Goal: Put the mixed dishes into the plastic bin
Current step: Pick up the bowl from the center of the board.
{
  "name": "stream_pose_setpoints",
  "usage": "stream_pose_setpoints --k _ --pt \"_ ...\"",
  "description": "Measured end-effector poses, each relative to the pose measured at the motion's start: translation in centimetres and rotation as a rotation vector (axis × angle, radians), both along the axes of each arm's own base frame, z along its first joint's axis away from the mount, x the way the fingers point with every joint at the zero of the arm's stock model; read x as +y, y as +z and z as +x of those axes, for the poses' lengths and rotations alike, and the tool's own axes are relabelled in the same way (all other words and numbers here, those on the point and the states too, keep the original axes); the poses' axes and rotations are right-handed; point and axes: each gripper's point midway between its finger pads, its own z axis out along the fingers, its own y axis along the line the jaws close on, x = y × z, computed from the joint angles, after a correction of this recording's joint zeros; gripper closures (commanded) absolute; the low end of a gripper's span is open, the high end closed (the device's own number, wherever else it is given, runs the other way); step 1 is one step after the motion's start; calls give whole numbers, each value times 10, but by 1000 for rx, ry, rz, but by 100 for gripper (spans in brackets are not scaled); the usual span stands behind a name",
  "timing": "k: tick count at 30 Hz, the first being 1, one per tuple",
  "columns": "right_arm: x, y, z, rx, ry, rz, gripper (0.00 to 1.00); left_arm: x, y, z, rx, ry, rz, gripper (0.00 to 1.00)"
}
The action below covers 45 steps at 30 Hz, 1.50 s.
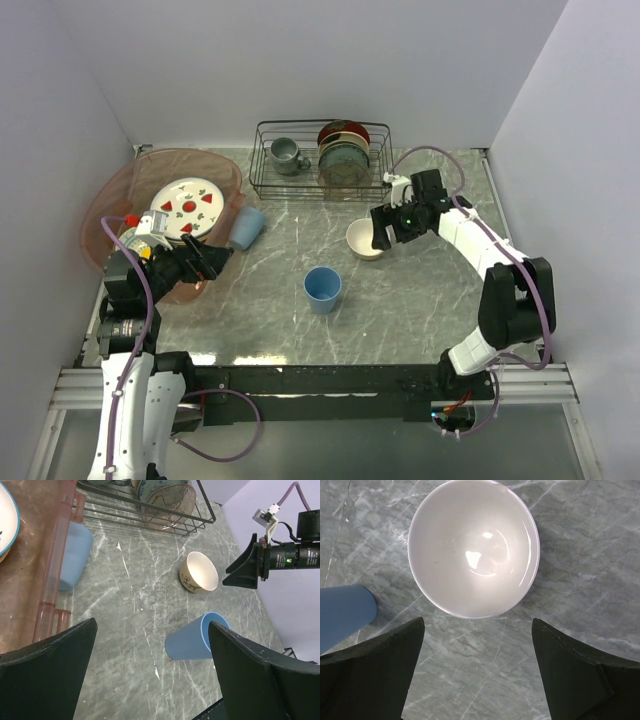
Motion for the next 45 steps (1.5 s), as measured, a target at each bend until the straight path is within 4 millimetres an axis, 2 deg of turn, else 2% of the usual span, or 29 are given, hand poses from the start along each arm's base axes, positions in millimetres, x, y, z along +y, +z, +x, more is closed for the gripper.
stream_pose_setpoints --k 2,4,13,16,17,20,25,31,40,43,45 --pt "1 -3 1 13 -3 -1 14 0 0 0 0 0 0 1" --pt "3 -6 3 22 -6 -2 23 0 0 0 0 0 0 1" --pt "2 -32 22 85 -46 -50 38 0 0 0 0 0 0 1" --pt "0 -37 29 90 -57 -67 50 0 0 0 0 0 0 1" --pt "0 -39 30 92 -59 -71 58 0 0 0 0 0 0 1" --pt "-3 -45 32 105 -68 -90 69 0 0 0 0 0 0 1" --pt "-2 -50 37 114 -69 -93 77 0 0 0 0 -2 0 1" --pt "0 -51 39 110 -62 -91 98 -1 0 -1 -1 -8 0 1" --pt "1 -45 34 104 -13 -69 100 -2 -3 2 12 -16 2 1" --pt "-3 -31 23 75 3 -45 100 -3 -10 6 45 -29 -3 1" --pt "-7 -12 16 34 10 -17 100 -4 -14 7 64 -36 -7 1"
